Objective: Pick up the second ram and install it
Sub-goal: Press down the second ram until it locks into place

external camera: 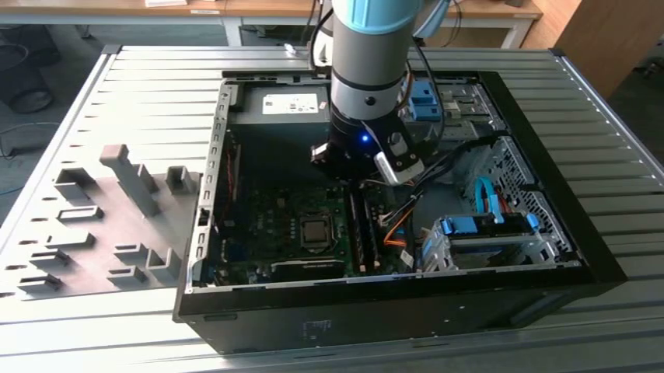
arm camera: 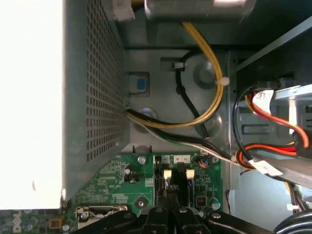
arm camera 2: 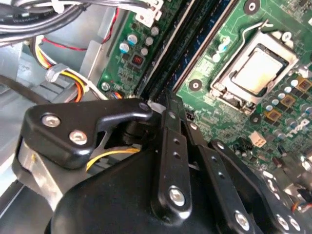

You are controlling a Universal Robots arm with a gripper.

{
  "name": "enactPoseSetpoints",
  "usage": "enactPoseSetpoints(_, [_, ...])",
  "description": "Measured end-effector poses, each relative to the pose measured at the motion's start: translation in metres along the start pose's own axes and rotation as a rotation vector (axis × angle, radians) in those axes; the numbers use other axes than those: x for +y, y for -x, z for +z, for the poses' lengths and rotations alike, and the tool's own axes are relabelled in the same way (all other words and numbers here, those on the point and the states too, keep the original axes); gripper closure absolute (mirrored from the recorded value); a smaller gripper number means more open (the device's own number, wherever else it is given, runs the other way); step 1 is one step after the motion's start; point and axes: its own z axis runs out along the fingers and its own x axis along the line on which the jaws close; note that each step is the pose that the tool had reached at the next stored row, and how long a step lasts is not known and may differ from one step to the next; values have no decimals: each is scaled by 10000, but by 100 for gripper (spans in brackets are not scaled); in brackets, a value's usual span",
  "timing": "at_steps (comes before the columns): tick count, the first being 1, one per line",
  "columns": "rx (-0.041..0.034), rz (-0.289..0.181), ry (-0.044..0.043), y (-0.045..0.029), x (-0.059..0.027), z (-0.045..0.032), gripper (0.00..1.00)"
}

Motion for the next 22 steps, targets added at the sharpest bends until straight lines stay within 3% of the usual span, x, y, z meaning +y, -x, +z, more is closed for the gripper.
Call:
enactPoseSetpoints(2, [7,0,-20,0,-5,-53,89])
enactPoseSetpoints(5, [7,-1,-23,2,-61,-57,89])
enactPoseSetpoints(22, [7,-2,-61,21,-754,-68,89])
